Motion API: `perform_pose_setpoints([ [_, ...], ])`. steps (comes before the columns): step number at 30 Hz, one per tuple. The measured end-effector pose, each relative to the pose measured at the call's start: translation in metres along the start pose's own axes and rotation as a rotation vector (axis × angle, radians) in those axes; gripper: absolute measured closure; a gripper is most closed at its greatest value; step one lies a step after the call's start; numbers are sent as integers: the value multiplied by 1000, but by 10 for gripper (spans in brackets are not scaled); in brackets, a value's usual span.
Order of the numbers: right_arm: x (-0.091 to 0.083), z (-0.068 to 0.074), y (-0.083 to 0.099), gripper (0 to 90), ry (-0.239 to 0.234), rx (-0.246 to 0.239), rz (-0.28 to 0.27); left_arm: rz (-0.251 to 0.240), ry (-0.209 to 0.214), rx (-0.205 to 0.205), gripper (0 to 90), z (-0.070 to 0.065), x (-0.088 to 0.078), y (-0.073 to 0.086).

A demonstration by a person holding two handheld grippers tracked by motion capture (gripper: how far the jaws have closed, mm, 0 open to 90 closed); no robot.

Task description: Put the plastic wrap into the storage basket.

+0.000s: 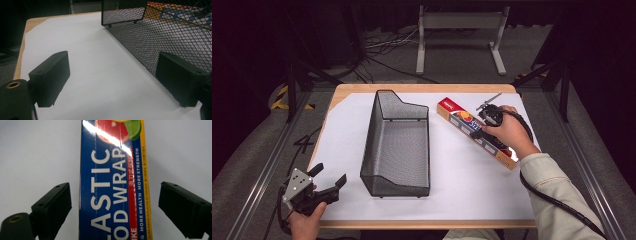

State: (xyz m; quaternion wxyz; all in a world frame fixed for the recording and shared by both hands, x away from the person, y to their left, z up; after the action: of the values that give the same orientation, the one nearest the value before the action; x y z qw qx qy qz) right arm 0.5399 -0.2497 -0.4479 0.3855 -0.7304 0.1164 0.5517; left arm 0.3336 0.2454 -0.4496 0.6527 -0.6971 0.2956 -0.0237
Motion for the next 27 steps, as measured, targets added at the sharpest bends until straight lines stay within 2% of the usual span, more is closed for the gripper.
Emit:
perform_pose_setpoints([
  [2, 4, 0, 2, 106, 9, -12, 26, -1, -1, -5, 132, 0, 1, 0],
  [7, 9, -1, 4, 114, 10, -11, 53, 8, -3, -6, 133, 1, 2, 1],
  [8, 11, -1, 5, 145, 9, -3, 82, 11, -7, -12, 133, 1, 3, 1],
  [10, 12, -1, 5, 157, 10, -6, 90, 12, -5, -14, 133, 1, 3, 1],
  [14, 16, 0, 9, 267, 11, -38, 162, 16, -2, -8, 133, 1, 4, 2],
  [16, 16, 1, 9, 360, -19, -28, 165, 26, -9, -8, 133, 1, 4, 3],
  [18, 15, 2, 9, 388, -24, -33, 165, 24, -10, -10, 133, 1, 5, 3],
  [24, 14, 4, 8, 396, -7, -23, 161, 24, -14, -7, 133, 1, 5, 3],
  [27, 11, 7, 8, 396, -18, 13, 157, 24, -18, -9, 133, 2, 5, 3],
])
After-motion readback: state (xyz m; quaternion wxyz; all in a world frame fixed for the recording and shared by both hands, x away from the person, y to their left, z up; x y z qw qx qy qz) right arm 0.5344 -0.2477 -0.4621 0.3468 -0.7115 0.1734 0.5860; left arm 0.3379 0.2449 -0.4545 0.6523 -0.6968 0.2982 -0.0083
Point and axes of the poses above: each handheld gripper's, and its own axes: x roughly forward along the jaws, y roughly out of its underside, z roughly to its left, the point moved 6 cm from there along x, roughly forward along the jaws, and after that the axes turned 6 degrees about -x, right-handed, at the moved point
